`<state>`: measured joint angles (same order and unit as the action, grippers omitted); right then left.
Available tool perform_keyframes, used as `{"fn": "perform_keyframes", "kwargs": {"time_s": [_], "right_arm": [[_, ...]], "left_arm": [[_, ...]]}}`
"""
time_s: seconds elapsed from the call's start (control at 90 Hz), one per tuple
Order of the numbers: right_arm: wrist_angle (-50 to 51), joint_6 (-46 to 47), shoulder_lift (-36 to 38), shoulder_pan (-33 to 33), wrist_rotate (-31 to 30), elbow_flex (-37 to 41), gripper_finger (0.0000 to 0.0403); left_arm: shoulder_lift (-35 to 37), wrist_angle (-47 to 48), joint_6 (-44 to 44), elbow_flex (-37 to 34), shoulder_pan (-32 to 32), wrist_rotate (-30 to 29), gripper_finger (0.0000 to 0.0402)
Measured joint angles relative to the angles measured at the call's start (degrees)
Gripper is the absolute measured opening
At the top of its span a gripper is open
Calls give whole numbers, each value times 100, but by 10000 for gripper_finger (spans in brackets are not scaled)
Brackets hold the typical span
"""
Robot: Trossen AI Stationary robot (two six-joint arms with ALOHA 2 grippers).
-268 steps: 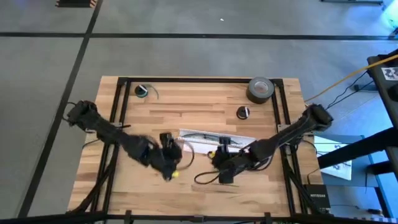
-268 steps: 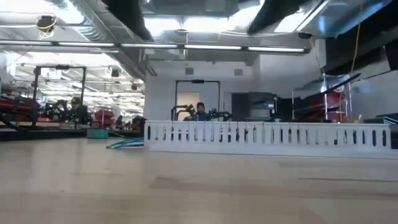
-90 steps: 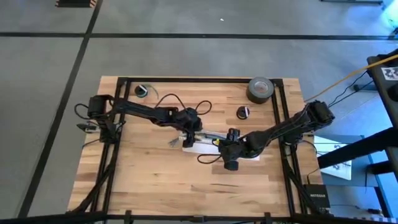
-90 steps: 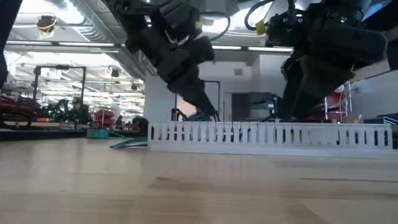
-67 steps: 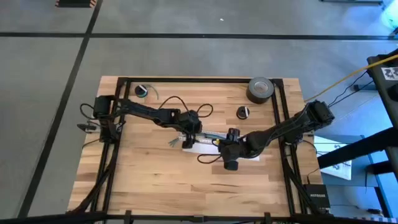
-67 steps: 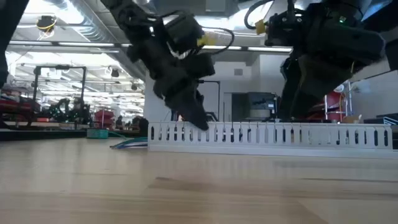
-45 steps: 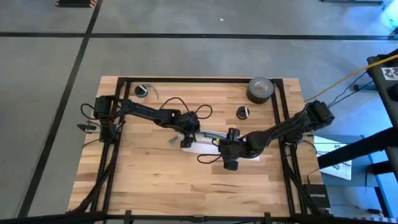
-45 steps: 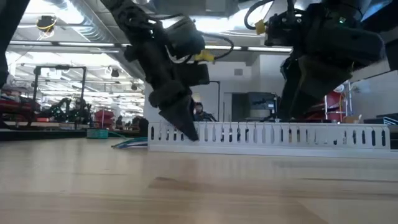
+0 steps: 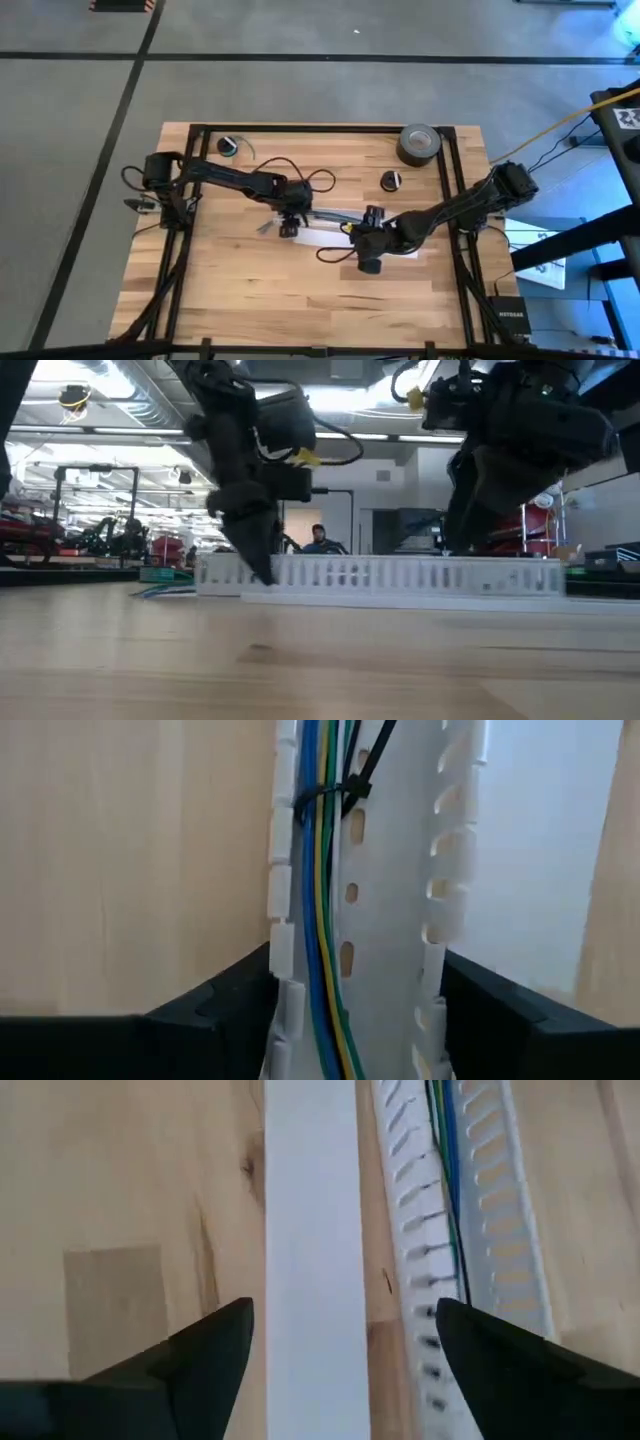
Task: Ziptie cables
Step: Close the white cable duct
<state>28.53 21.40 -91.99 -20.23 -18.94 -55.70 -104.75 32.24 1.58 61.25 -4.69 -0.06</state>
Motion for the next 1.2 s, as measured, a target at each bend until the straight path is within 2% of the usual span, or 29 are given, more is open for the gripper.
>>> {"fn": "perform_keyframes", "kwargs": {"time_s": [0.278,0.544,0.756,0.867,1.2], "right_arm": [[-1398,-703,-240,89,-104,-2,301],[-1963,-981,-756,155,11,0,301],[-2825,-1259,-1076,215,143,-3,301],[-3299,-1282,-1305,428,482,-2,301],[-4129,-1239,-1990,1135,1229,-111,301]], "left_arm": [[110,1165,-1126,-94,273,-243,219],[918,1815,-2421,-957,516,-473,219],[1695,1811,-3239,-1479,1082,-276,219],[1996,1548,-3444,-1602,1257,-227,219],[2065,1506,-3538,-1628,1270,-120,219]]}}
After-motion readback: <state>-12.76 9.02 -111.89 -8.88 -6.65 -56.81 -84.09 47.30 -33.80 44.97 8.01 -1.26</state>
